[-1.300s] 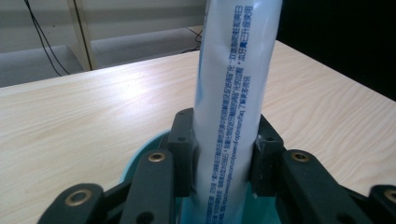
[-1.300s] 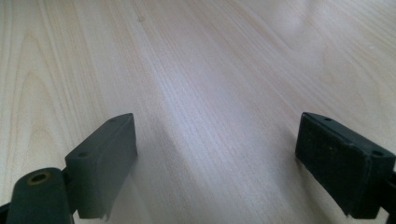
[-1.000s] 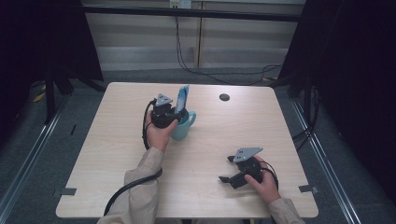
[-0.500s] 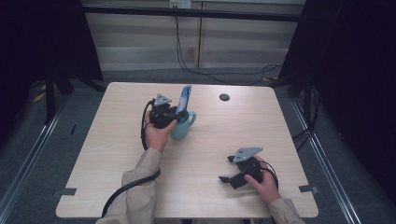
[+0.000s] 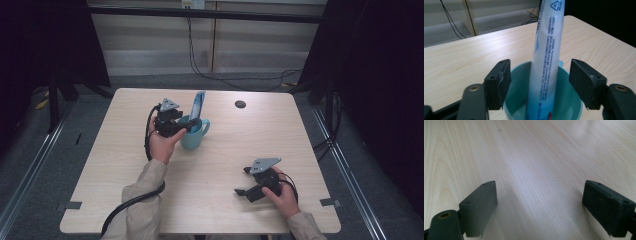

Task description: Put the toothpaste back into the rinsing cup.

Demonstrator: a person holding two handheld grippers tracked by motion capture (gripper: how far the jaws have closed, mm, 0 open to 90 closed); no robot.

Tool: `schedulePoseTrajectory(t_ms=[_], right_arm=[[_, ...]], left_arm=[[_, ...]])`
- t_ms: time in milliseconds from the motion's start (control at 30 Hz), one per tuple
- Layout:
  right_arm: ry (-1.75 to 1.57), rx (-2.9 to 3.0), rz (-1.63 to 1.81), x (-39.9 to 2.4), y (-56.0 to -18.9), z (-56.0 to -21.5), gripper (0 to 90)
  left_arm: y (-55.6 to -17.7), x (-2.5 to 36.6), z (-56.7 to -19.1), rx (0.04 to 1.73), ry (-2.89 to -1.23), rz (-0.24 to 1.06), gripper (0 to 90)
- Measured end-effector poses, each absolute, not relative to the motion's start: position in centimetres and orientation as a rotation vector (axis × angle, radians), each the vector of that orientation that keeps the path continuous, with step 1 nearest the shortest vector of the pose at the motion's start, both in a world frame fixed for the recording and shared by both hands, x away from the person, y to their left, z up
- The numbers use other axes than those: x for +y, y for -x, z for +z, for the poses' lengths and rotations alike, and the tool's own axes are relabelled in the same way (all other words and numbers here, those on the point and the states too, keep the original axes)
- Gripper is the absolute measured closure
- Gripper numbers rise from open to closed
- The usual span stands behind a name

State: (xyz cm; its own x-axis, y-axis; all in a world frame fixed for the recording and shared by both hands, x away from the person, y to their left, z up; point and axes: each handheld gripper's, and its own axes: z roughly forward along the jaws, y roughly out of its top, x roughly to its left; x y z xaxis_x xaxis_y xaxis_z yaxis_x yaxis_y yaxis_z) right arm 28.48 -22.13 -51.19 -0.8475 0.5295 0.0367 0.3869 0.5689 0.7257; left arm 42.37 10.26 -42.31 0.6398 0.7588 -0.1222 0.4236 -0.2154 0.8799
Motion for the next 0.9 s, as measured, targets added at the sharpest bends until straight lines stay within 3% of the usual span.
schedulePoseTrajectory(t_ms=[433, 900], right_arm=[[-0.769, 2.615, 1.145, -22.1, -28.5, -51.2, 12.2], [-0.771, 2.614, 1.143, -22.1, -28.5, -51.2, 12.1]], left_arm=[[-40.6, 13.5, -41.9, 0.97, -1.881, 0.399, 20.9], [-38.0, 16.4, -45.0, 1.002, -1.897, 0.375, 16.5]])
